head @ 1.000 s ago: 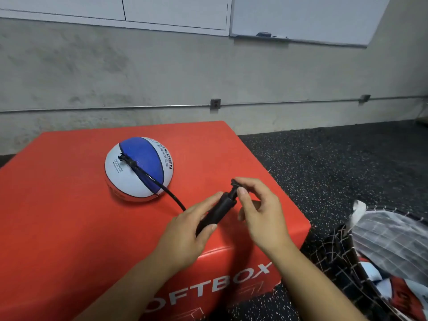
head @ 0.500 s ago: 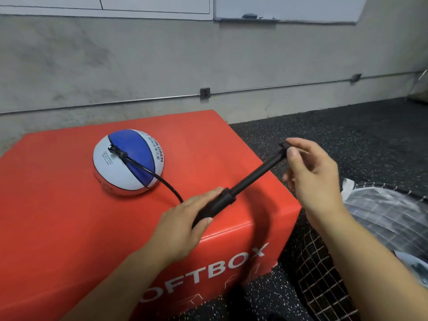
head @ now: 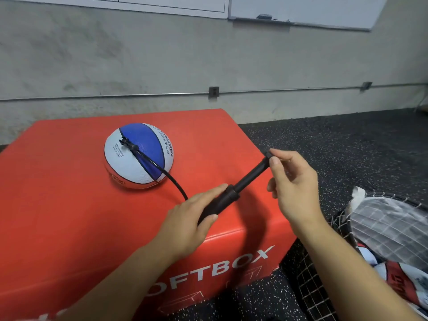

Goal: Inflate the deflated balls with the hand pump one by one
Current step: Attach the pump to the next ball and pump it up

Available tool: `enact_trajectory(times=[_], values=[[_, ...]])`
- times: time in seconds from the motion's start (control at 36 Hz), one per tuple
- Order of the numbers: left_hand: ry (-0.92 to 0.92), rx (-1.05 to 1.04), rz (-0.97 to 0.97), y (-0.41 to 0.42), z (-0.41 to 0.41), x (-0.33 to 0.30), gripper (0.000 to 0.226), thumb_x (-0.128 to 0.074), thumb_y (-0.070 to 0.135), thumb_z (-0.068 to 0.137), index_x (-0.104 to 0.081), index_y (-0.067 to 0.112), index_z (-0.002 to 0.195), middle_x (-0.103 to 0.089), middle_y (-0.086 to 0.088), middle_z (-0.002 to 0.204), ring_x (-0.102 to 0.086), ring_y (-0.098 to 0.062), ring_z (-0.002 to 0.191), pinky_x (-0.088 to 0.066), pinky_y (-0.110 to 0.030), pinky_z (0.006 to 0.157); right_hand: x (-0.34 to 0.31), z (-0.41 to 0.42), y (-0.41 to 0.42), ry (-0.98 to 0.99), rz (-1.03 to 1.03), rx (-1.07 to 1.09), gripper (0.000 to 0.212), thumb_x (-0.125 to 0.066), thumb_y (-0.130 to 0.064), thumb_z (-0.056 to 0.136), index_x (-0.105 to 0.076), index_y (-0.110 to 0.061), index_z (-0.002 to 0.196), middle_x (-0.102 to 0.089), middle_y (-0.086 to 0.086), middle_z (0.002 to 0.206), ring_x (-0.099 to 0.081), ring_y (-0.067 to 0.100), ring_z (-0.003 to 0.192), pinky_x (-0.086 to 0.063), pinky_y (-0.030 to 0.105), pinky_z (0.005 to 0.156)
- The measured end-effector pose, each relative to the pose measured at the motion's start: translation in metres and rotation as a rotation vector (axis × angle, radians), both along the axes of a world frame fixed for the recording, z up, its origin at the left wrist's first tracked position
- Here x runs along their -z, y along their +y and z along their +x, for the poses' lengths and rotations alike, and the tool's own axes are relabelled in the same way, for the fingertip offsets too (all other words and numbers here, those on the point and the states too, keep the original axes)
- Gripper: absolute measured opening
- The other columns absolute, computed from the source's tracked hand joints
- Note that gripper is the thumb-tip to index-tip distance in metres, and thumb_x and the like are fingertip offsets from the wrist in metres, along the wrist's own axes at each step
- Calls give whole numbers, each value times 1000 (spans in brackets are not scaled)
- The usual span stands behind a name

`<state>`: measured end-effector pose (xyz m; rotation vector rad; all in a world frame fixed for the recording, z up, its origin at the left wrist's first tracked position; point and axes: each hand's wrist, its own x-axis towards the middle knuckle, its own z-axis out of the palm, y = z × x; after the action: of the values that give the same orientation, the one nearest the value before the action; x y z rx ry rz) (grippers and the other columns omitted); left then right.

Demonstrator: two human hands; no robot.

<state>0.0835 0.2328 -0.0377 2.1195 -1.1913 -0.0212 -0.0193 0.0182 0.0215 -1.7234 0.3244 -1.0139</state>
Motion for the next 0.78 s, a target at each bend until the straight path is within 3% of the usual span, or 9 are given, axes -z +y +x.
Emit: enact_trajectory(times=[0.11, 0.19, 0.31, 0.53, 0.78], values=[[80, -9, -52, 1, 2, 3, 78, -65, 20, 98, -30, 61, 154, -50, 36, 145, -57, 1, 130, -52, -42, 107, 5, 8, 17, 17, -28, -45, 15, -60, -12, 106, -70, -23, 107, -70, -2, 94, -56, 18, 50, -45, 25, 50], [116, -13, -78, 3, 3, 4, 78, -66, 18, 98, -33, 59, 154, -53, 37, 137, -60, 4, 121, -53, -41, 105, 10, 13, 30, 39, -37, -70, 13, -60, -11, 106, -70, -18, 111, -71, -10, 92, -55, 16, 49, -45, 26, 49], [149, -8, -100, 4, 4, 4, 76, -66, 18, 98, -33, 59, 154, -55, 33, 139, -61, 2, 119, -53, -41, 105, 21, 16, 42, 70, -62, -104, 16, -61, -13, 105, -70, -25, 110, -71, -2, 96, -56, 15, 48, -47, 37, 50], [125, 26, -84, 1, 3, 4, 76, -66, 18, 98, -34, 57, 155, -49, 38, 145, -59, 5, 124, -53, -40, 106, 32, 11, 35, 125, -78, -113, 18, -62, -14, 105, -69, -29, 112, -71, -10, 99, -58, 15, 50, -53, 46, 56], [79, 19, -26, -1, 2, 1, 78, -67, 20, 99, -31, 64, 152, -50, 41, 141, -57, 7, 124, -52, -39, 107, 11, 2, 14, 14, 22, -33, 18, -61, -8, 104, -70, -21, 111, -71, -4, 101, -55, 14, 50, -47, 25, 53]])
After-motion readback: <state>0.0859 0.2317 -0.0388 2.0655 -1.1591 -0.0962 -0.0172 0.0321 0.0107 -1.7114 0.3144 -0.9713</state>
